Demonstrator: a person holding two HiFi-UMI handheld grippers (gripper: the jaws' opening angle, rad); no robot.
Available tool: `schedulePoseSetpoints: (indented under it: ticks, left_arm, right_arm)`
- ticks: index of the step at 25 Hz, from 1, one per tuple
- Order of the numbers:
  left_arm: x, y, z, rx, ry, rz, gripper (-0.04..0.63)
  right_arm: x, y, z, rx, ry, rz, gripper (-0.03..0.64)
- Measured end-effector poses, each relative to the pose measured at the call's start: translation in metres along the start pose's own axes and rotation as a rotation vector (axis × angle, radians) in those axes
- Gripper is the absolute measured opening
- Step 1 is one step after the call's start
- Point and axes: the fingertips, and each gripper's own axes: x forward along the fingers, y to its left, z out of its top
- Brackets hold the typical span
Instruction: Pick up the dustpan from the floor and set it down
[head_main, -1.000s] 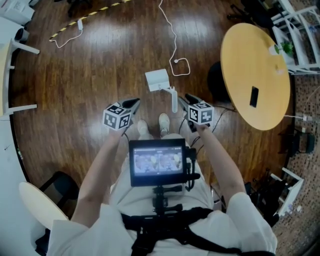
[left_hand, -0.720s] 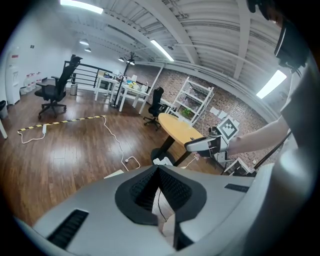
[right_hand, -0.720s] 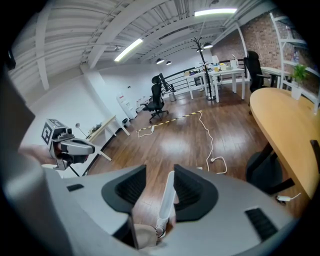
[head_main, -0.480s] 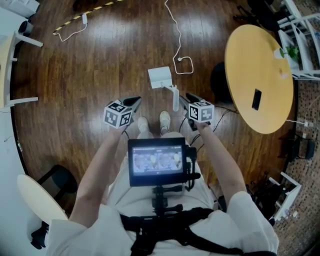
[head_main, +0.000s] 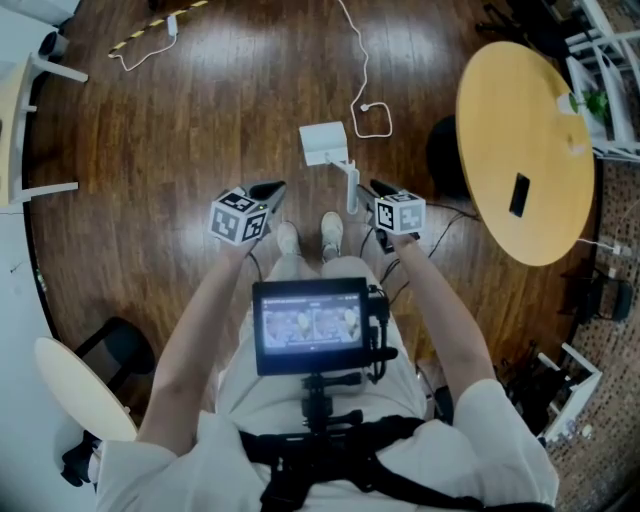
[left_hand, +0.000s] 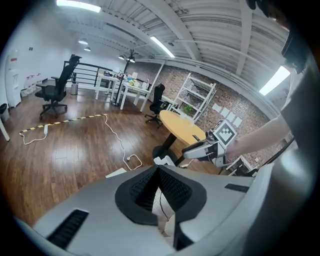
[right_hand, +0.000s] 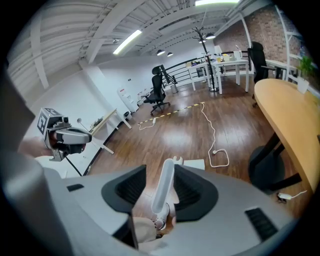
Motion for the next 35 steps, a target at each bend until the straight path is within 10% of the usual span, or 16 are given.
schedulePoseSetpoints:
  ticks: [8,16,35]
  left_arm:
    - [0.008,-0.005,0.001,0.002,0.004,0.004,-0.006]
    - [0.006,-0.003,-0.003,-0.006,0.004,0.009,-0.006]
    - [0.020,0.013,-0.020,0.123,0.192,0.205,-0.006]
  right_arm:
    - [0.014,-0.009,-0.009,-0.036,0.048,-0.030,0.186]
    - [0.024,-0.037,-0.027,-0.120,0.170,-0.265,0.186]
    - [0.030,-0.027,-0.026,-0.118,0.169,-0.250,0.186]
